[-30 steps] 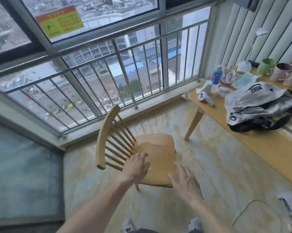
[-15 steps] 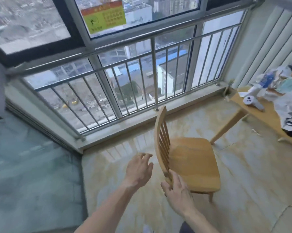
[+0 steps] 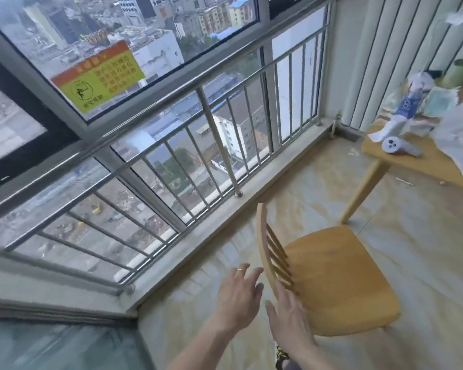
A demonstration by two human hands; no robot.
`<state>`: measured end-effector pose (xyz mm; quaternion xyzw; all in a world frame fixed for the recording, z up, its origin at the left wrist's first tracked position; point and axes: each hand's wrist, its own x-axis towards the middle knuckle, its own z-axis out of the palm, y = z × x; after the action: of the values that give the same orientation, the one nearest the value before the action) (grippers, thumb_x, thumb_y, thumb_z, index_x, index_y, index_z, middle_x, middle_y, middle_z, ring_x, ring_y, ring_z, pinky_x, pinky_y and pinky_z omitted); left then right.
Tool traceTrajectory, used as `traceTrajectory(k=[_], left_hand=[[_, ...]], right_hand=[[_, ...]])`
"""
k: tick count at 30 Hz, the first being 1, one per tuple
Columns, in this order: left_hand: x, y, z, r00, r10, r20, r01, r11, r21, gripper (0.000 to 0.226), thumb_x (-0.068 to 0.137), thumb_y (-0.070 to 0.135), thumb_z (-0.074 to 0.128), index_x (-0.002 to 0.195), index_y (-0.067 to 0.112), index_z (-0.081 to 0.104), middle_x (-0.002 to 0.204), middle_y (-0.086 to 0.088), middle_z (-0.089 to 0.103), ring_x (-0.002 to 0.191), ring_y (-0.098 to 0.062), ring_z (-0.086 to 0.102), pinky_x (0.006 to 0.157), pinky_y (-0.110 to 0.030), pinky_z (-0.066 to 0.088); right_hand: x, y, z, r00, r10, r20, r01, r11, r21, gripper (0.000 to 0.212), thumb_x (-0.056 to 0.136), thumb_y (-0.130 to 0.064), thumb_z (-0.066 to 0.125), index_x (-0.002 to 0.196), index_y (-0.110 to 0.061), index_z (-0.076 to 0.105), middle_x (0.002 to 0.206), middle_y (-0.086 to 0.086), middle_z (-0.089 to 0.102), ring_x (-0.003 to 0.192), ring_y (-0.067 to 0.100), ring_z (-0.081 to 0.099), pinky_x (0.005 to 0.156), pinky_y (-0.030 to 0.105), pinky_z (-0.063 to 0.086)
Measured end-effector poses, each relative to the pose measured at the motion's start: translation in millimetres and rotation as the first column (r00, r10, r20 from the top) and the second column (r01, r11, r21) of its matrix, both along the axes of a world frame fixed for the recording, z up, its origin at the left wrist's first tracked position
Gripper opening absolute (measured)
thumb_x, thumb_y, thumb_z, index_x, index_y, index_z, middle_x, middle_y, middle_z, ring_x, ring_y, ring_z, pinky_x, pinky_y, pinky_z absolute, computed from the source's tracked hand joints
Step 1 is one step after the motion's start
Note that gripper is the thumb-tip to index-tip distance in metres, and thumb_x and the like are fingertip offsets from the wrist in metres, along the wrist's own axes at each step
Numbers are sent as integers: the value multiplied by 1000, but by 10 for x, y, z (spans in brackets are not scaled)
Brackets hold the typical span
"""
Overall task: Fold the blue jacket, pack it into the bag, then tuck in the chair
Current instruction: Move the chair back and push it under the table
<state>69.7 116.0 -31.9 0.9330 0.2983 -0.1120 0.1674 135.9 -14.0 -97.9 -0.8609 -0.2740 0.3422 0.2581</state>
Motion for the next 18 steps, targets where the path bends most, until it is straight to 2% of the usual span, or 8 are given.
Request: traceTrajectory(k=[3,5,7,9,11,13,15,18], left_hand=[[252,357,-79,990,-121,-71,120,993,-17,44,103,40,36,147,35,39,160,-6,36,144,-27,35,107,-42,41],[469,573,-117,974,-212,-82,212,977,-2,45,102,38,38,147,34,39,162,-8,33,147,-29,30,107,-44,42],[689,756,-162,953,-293,-84,294,956,10,45,100,36,43,145,34,42,160,-9,36,148,-31,31,104,-46,46],[896,913,-220,920,-379,-101,385,922,50,42,95,37,51,138,34,53,154,-8,47,143,-32,40,99,-45,50],[1110,1054,-297,861,-492,-128,504,859,90,42,90,41,52,130,33,61,143,-7,58,136,-31,51,97,-43,51],[1280,1170,-368,801,-583,-138,597,797,94,47,91,46,39,131,35,61,137,-6,61,135,-31,50,105,-43,44],[1392,1288,-440,739,-660,-133,673,729,125,45,95,44,35,132,37,61,132,-4,62,135,-28,46,112,-43,35],[1521,1434,-437,642,-752,-152,767,630,121,42,101,40,37,132,32,63,133,-5,62,137,-28,42,119,-45,23]], right_hand=[[135,456,-66,997,-58,52,60,997,-48,60,105,-40,32,161,-28,12,143,5,51,128,26,51,108,36,38],[284,684,-90,996,-64,68,69,994,-84,58,105,-45,19,160,-28,12,141,4,52,129,23,51,109,34,37],[452,835,-103,995,-94,36,96,992,-76,83,88,-61,-11,160,-29,14,146,3,49,135,22,47,113,34,37],[551,912,-187,990,-137,-17,135,988,-70,105,69,-67,-25,159,-32,17,146,2,49,136,22,47,112,36,38],[646,952,-261,977,-201,-75,195,978,-77,103,73,-72,-21,153,-33,30,138,2,55,128,23,53,105,38,43],[701,961,-250,963,-252,-98,239,962,-132,78,91,-69,0,139,-28,48,126,5,62,119,28,59,96,41,45],[690,951,-186,945,-299,-131,272,943,-193,50,104,-52,24,127,-20,56,126,8,64,120,32,59,94,41,45],[606,942,-78,920,-376,-114,346,913,-214,41,108,-32,26,130,-13,55,132,8,59,128,30,52,99,39,40]])
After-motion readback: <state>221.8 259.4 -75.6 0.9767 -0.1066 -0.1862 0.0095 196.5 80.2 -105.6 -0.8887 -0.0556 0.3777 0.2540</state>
